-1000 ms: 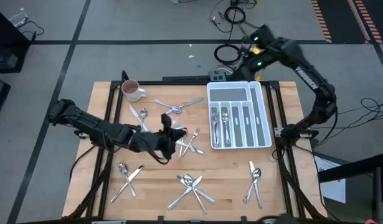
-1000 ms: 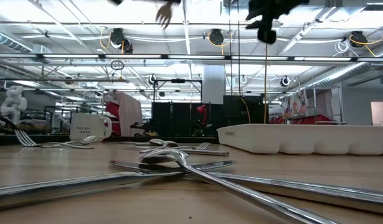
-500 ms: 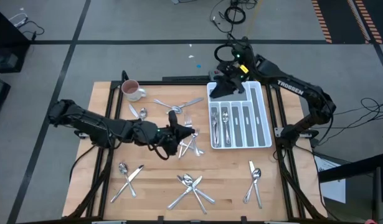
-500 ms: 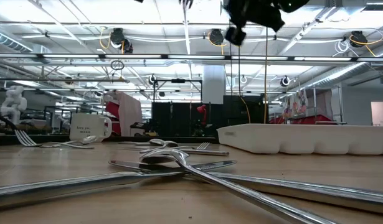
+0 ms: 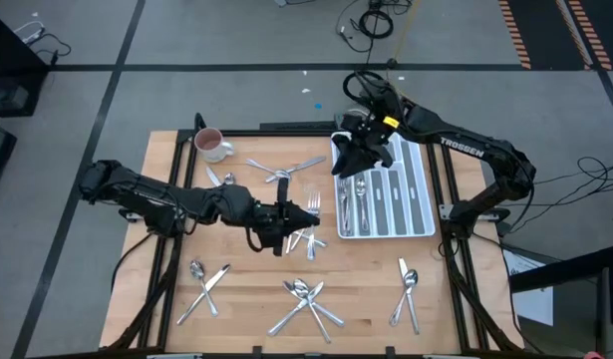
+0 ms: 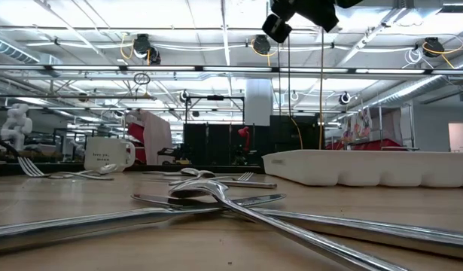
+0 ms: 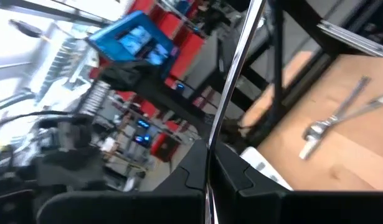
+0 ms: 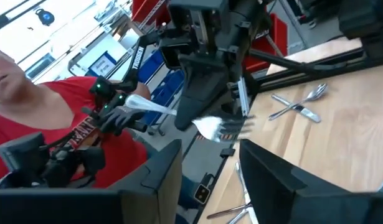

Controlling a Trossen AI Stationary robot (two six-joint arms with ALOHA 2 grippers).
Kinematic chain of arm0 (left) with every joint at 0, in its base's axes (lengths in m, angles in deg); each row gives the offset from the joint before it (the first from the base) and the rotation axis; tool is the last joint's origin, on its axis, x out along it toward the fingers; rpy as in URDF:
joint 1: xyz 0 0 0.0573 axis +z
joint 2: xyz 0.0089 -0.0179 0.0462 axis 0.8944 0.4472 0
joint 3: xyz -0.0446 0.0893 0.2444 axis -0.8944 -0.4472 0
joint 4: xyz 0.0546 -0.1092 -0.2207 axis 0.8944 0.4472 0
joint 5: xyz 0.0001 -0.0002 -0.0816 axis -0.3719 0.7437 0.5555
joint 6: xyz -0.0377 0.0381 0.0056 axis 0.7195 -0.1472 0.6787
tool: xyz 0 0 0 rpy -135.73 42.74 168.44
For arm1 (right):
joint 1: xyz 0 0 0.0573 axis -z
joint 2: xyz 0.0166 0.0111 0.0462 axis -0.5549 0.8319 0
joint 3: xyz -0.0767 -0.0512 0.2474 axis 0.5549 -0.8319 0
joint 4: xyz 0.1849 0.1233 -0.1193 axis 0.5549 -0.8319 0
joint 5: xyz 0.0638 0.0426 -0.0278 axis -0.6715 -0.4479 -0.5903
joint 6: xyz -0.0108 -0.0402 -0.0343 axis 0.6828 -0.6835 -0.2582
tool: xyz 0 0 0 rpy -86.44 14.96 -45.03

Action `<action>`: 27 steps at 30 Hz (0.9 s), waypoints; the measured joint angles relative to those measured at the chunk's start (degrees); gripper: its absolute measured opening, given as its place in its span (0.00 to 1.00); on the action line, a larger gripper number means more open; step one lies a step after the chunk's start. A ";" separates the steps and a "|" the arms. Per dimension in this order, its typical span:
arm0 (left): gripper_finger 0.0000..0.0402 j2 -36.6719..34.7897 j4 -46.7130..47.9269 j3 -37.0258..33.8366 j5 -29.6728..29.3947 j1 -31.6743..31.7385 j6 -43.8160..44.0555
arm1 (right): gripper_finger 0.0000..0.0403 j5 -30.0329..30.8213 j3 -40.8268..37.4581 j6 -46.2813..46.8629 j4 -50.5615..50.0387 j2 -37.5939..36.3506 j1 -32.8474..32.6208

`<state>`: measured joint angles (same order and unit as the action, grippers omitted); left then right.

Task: Sort silverware
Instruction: Put the silver fork into the silverware tray

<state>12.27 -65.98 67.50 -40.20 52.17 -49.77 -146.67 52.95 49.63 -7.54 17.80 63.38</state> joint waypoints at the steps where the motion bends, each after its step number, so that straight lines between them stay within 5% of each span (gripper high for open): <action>1: 0.02 0.34 -0.06 0.00 0.96 0.20 -0.05 | 0.40 0.06 0.01 0.39 -0.19 0.41 -0.33; 11: 0.02 2.77 0.50 0.00 2.80 1.07 -2.65 | 0.56 3.14 0.00 0.28 -4.87 4.75 -2.02; 27: 0.02 2.84 1.35 0.00 2.85 1.09 -2.64 | 0.56 3.21 0.02 -2.26 -4.60 9.27 -7.04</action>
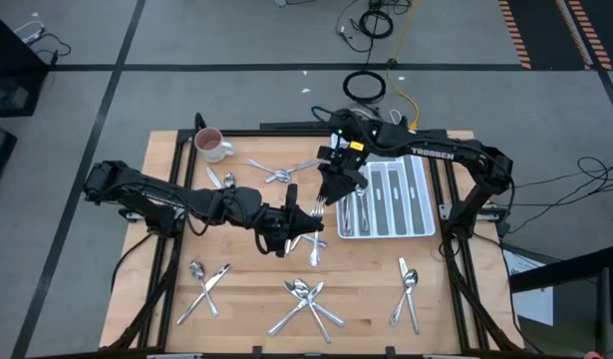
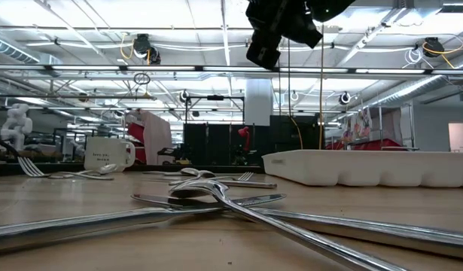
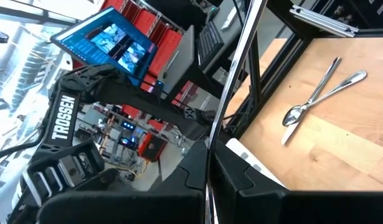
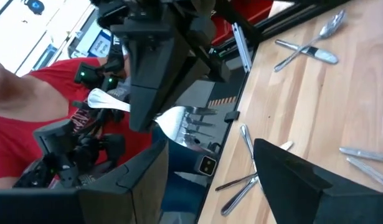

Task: Sort silverware
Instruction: Put the silver fork into the silverware tray

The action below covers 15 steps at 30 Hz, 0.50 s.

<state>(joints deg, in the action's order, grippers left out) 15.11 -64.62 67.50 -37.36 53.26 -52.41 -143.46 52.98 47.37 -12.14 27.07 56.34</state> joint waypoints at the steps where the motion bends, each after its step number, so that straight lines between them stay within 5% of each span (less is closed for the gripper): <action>1: 0.02 0.00 -0.01 0.00 0.01 0.02 0.00 | 0.56 0.00 0.00 -0.46 0.23 -0.09 -0.10; 15: 0.03 0.14 0.09 0.00 0.37 0.04 0.04 | 0.56 1.88 0.02 0.81 4.54 -0.09 -0.48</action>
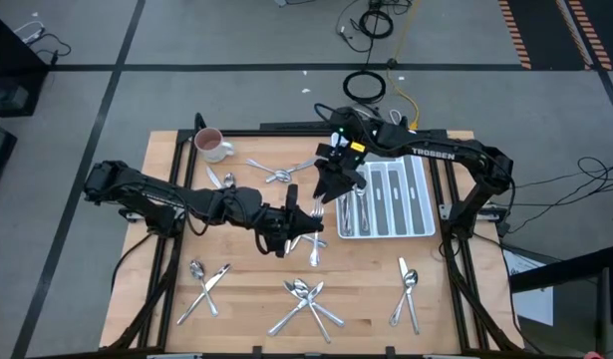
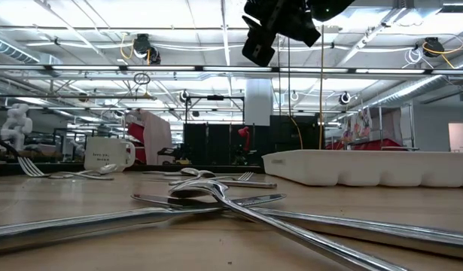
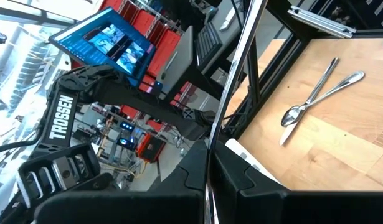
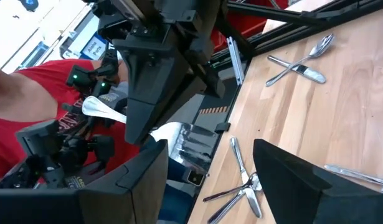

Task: Sort silverware
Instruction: Put the silver fork into the silverware tray

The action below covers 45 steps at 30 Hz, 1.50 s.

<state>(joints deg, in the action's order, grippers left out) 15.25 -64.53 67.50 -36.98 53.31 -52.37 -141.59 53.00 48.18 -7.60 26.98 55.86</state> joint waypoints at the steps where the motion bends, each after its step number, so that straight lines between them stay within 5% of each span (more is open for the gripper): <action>1: 0.03 0.06 -0.04 0.00 0.01 0.04 0.00 | 0.56 0.13 0.00 0.00 0.02 0.00 -0.11; 18: 0.03 0.47 -0.48 0.00 0.04 0.04 -0.02 | 0.46 2.67 0.00 -0.15 1.01 0.00 -1.71; 31: 0.03 0.47 -0.18 0.00 -0.29 0.01 -0.19 | 0.03 2.83 0.00 -6.08 0.75 -0.02 -1.71; 45: 0.04 0.47 0.05 0.00 -1.54 0.03 5.86 | 0.00 3.08 0.00 -10.86 0.60 -0.02 -1.02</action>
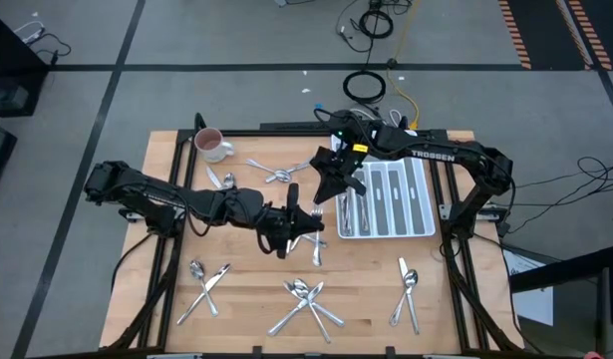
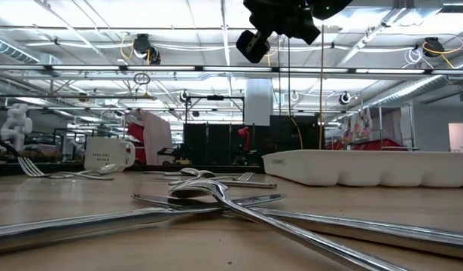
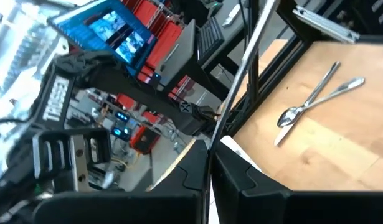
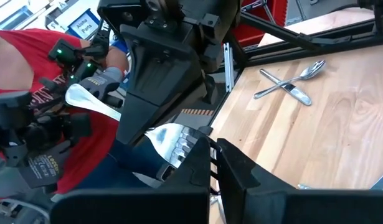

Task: Sort silverware
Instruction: Put the silver fork into the silverware tray

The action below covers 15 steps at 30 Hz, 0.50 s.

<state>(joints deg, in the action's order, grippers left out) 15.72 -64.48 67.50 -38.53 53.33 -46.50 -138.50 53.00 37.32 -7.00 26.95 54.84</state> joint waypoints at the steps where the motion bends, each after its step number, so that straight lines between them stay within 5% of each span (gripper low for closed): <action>1: 0.05 0.00 0.00 0.00 -0.14 0.02 1.36 | 0.00 -0.02 0.00 -0.46 -0.13 0.00 0.31; 15: 0.21 0.00 0.12 -0.02 -1.33 0.12 10.61 | 0.00 0.75 0.00 -2.30 -0.42 -0.13 4.98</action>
<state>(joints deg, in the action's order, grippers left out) 15.72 -64.37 67.47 -39.86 53.45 -35.89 -137.75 53.00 35.03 -7.42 26.82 59.82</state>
